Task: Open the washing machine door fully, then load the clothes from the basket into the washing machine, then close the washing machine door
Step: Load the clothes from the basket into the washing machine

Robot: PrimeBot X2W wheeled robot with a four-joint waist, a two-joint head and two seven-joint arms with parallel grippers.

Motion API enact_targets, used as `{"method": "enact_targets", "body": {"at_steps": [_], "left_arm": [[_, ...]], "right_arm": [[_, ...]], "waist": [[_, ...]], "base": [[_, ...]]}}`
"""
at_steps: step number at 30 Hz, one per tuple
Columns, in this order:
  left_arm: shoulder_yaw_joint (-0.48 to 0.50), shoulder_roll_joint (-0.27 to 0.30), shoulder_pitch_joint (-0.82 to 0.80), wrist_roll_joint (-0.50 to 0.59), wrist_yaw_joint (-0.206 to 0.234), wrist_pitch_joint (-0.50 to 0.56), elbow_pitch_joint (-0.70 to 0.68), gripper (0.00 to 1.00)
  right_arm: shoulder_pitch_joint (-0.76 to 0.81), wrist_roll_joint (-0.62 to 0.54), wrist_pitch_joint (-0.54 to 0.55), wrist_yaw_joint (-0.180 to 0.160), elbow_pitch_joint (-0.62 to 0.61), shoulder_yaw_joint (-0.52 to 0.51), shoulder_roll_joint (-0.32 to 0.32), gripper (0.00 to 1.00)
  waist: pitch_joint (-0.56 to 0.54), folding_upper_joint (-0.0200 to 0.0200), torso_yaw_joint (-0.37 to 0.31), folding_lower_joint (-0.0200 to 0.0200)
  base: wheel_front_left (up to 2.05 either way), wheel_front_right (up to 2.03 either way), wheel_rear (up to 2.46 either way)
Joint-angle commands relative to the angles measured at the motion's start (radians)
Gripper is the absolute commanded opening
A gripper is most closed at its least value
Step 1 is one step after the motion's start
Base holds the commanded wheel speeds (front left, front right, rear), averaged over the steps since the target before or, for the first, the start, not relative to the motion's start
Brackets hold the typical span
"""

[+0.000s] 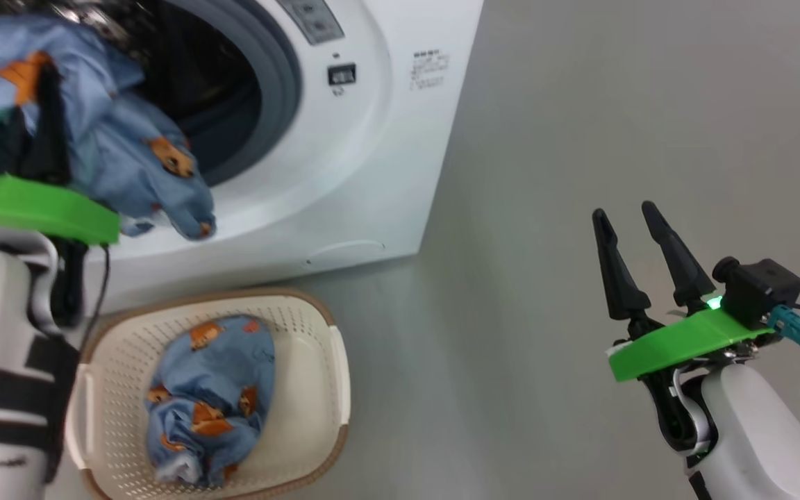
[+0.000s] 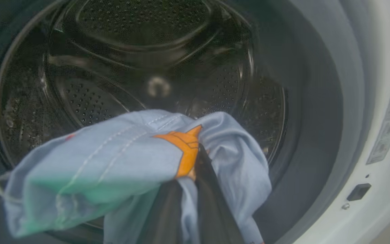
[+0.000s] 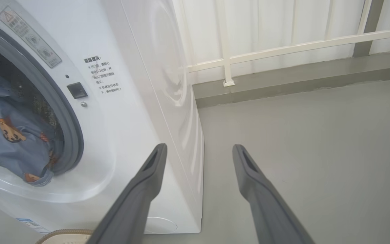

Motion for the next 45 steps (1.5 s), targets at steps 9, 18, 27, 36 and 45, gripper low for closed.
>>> {"method": "enact_targets", "body": {"at_steps": [9, 18, 27, 36, 45], "left_arm": [[0.049, 0.084, -0.281, 0.042, -0.042, -0.006, 0.241, 0.00], [0.053, 0.129, -0.476, 0.090, -0.051, -0.006, 0.337, 0.00], [0.185, 0.132, -0.516, 0.200, -0.001, -0.006, 0.097, 0.00], [0.211, 0.073, -0.457, 0.230, -0.008, -0.005, 0.324, 1.00], [0.187, 0.055, -0.474, 0.225, -0.028, 0.000, 0.503, 1.00]], "right_arm": [[-0.051, -0.040, -0.008, 0.005, -0.062, 0.004, 0.044, 1.00], [-0.046, -0.055, -0.008, 0.005, -0.087, -0.012, 0.069, 1.00], [-0.054, -0.062, -0.008, 0.005, -0.096, -0.009, 0.080, 1.00], [-0.062, -0.066, -0.008, 0.005, -0.069, 0.005, 0.084, 1.00], [-0.067, -0.061, -0.008, 0.005, -0.049, 0.015, 0.080, 1.00]], "waist": [[0.262, -0.0001, -0.125, 0.0000], [0.337, -0.0001, -0.171, 0.0000], [0.359, -0.0001, -0.181, 0.0000], [0.326, -0.0001, -0.158, 0.0000], [0.270, -0.0001, -0.143, 0.0000]], "base": [[0.00, 0.00, 0.00], [0.00, 0.00, 0.00], [0.00, 0.00, 0.00], [0.00, 0.00, 0.00], [0.00, 0.00, 0.00]]}}
